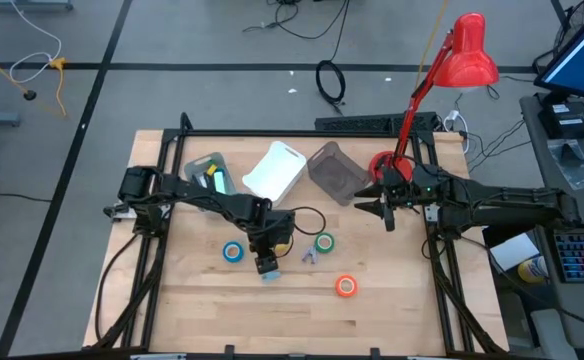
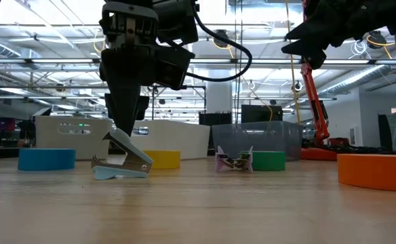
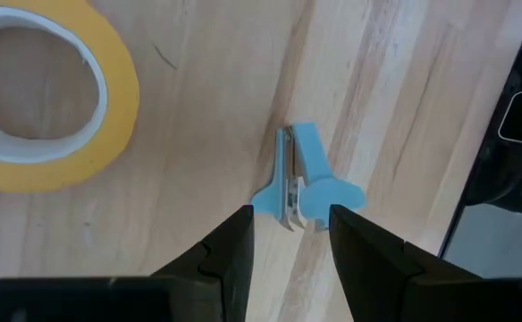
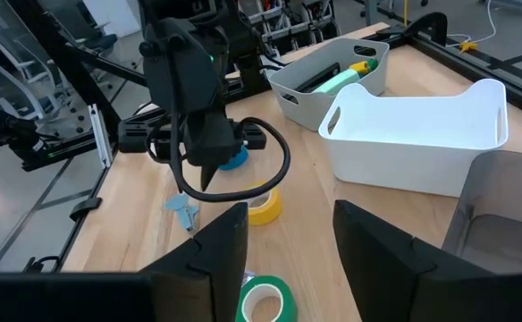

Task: Pick and place Stapler, Stapler remover, tape
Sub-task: Put the blue staple remover into the black bin

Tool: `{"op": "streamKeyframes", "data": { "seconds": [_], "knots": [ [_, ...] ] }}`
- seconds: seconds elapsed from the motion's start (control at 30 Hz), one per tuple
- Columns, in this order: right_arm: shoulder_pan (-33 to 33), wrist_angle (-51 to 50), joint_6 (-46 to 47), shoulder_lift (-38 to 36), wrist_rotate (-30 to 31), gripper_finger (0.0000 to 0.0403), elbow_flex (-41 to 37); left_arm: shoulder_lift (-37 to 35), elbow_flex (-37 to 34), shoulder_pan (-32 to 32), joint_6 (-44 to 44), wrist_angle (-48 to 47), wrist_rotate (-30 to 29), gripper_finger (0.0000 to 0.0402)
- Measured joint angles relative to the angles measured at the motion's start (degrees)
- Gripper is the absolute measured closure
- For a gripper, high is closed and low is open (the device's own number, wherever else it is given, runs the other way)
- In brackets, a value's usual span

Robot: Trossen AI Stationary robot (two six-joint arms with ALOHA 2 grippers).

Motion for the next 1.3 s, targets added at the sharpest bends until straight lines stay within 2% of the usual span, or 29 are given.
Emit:
{"op": "streamKeyframes", "data": {
  "seconds": [0.9, 1.03, 1.3],
  "knots": [
    [0.0, 0.0, 0.0, 0.0, 0.0, 0.0243, 0.0, 2.5, 0.0, -0.5, -0.1, 2.6, -0.1, 0.0252],
    [0.0, 0.0, 0.0, 0.0, 0.0, 0.0245, 0.0, 2.5, 0.0, -0.6, 0.0, 2.2, 2.1, 0.0252],
    [0.0, 0.0, 0.0, 0.0, 0.0, 0.0242, 0.0, 2.8, 0.0, -0.6, -0.1, 1.9, 2.4, 0.0252]
  ]
}}
